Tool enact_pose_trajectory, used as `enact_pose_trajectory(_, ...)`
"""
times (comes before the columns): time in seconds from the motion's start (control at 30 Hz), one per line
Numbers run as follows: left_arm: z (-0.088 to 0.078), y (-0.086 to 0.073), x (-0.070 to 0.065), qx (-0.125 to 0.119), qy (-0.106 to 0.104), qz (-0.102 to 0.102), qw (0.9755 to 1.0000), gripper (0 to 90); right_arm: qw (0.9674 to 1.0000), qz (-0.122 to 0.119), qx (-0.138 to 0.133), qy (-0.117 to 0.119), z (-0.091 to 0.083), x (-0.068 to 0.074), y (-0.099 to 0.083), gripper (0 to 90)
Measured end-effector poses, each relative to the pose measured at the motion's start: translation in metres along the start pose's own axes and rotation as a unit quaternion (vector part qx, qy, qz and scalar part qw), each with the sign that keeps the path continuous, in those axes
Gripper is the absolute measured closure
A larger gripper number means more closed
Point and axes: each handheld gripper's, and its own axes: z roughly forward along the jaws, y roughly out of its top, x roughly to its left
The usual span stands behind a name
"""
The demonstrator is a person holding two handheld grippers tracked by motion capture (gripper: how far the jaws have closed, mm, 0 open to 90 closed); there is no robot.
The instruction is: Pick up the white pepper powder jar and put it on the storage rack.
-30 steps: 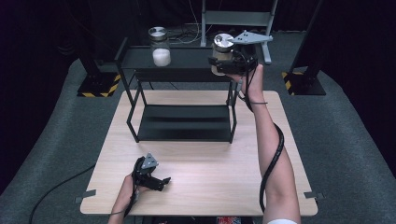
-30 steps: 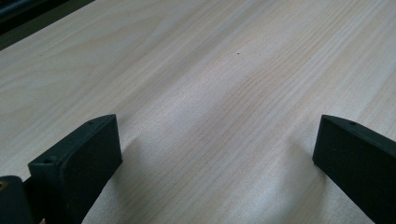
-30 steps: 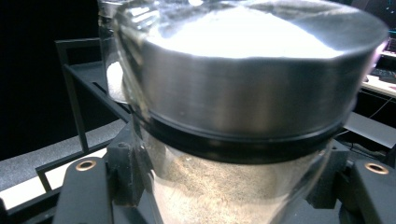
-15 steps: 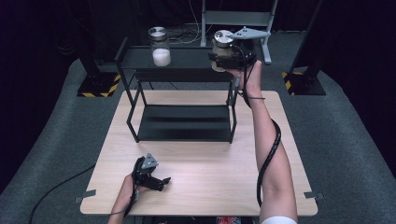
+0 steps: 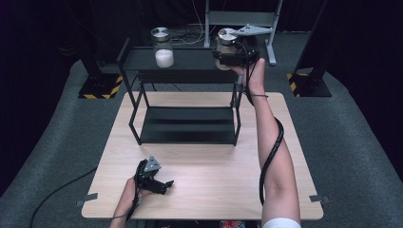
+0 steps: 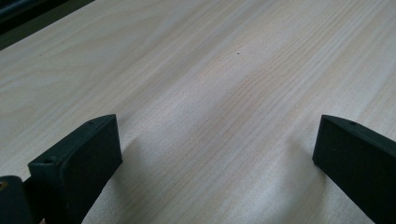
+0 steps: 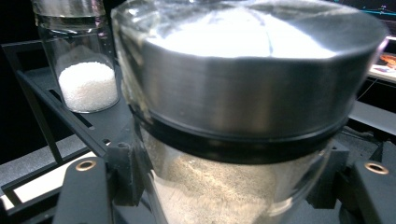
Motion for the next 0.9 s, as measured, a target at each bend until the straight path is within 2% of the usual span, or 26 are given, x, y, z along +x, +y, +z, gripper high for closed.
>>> enact_pose_trajectory(0.57,0.0,0.0,0.0,-0.001,0.0,0.0,1.0,0.6,0.9998,0.016,0.012,-0.01,0.013,-0.005,0.005,30.3)
enact_pose_trajectory(0.9,0.0,0.0,0.0,-0.001,0.0,0.0,1.0,0.7,0.9989,0.031,0.032,-0.014,0.021,-0.007,0.008,30.3)
